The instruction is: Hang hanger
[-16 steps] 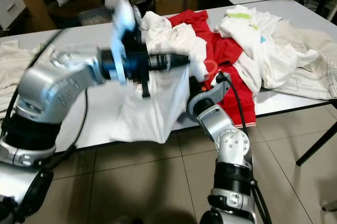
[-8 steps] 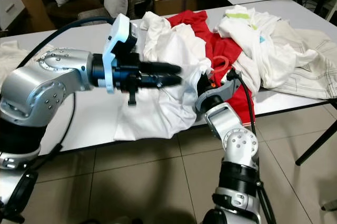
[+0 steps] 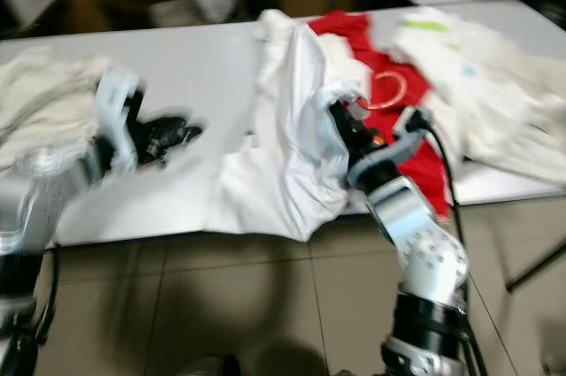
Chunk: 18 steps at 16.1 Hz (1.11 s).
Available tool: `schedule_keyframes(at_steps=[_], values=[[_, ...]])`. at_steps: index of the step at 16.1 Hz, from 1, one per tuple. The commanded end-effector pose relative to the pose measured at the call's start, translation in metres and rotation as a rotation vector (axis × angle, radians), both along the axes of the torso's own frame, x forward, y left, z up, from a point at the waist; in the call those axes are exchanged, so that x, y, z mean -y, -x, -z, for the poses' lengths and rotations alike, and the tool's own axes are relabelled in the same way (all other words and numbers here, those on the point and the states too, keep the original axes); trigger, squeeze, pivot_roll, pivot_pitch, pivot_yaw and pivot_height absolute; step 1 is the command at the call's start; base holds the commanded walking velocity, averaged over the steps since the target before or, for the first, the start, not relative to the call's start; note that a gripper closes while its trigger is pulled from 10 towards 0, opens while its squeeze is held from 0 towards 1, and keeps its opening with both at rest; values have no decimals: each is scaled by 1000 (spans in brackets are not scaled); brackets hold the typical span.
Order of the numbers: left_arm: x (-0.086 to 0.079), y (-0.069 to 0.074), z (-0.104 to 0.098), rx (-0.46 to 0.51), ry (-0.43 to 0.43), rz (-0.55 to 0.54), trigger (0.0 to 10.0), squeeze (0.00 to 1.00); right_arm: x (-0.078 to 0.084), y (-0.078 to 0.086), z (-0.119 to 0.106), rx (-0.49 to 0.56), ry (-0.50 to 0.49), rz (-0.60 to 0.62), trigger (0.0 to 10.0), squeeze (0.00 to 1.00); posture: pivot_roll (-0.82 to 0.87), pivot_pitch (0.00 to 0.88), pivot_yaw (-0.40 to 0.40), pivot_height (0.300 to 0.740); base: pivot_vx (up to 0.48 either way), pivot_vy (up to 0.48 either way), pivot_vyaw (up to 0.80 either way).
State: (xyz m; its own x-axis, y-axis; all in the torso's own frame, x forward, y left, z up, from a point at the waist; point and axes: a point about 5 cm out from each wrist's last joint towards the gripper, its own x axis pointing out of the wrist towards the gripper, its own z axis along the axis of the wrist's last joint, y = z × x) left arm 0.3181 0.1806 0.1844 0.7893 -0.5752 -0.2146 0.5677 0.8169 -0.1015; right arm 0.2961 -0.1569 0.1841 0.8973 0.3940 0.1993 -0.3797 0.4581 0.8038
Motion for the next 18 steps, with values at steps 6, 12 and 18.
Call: schedule_keyframes(at_steps=[6,12,18], values=[[3,17,7,8,92,-184,10000,988,5,26,-44,197,-4,-120,10000,0,-56,0,35,740,0,0,735],[21,42,10,60,119,-125,10000,0,2,42,-84,318,61,-124,10000,0,-38,0,26,740,0,0,730],[28,51,26,24,101,-159,10000,0,-3,46,-62,214,154,-146,10000,0,-32,0,2,740,0,0,711]])
